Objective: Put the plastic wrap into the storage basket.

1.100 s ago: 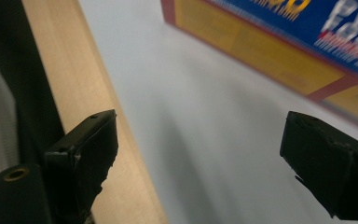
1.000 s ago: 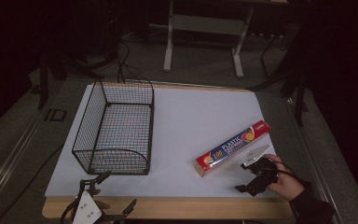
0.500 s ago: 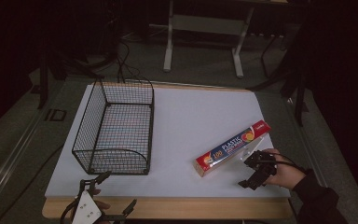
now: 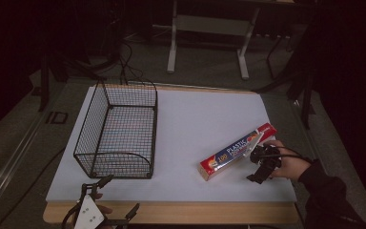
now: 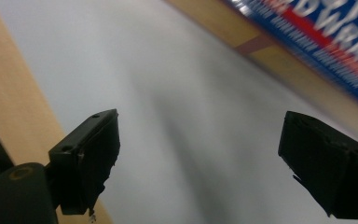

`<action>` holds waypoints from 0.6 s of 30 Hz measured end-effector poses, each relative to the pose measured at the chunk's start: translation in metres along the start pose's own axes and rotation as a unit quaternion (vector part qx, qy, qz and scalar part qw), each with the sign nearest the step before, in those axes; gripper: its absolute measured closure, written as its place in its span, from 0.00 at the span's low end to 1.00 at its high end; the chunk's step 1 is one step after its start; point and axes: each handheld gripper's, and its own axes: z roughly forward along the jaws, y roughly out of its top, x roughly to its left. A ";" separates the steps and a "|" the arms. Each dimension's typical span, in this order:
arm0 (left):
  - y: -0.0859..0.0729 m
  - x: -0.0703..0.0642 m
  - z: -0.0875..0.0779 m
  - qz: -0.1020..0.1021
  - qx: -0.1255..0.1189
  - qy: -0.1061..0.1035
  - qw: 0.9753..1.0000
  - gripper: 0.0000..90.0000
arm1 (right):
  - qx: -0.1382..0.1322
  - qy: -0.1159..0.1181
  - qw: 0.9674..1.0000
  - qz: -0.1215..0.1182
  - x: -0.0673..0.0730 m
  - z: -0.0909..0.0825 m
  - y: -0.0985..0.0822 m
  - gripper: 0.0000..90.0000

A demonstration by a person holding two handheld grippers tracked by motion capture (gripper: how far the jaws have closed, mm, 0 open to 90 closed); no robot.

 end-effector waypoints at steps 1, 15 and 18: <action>0.000 0.000 0.000 -0.002 -0.001 0.000 1.000 0.00 | 0.000 -0.003 1.000 -0.003 -0.003 -0.002 0.003 0.15; -0.001 0.001 -0.004 -0.005 0.001 0.012 1.000 0.00 | 0.032 -0.054 0.995 -0.079 -0.025 -0.010 0.033 0.15; -0.002 0.001 -0.005 -0.007 0.003 0.016 1.000 0.00 | 0.031 -0.056 0.992 -0.110 -0.029 -0.007 0.041 0.17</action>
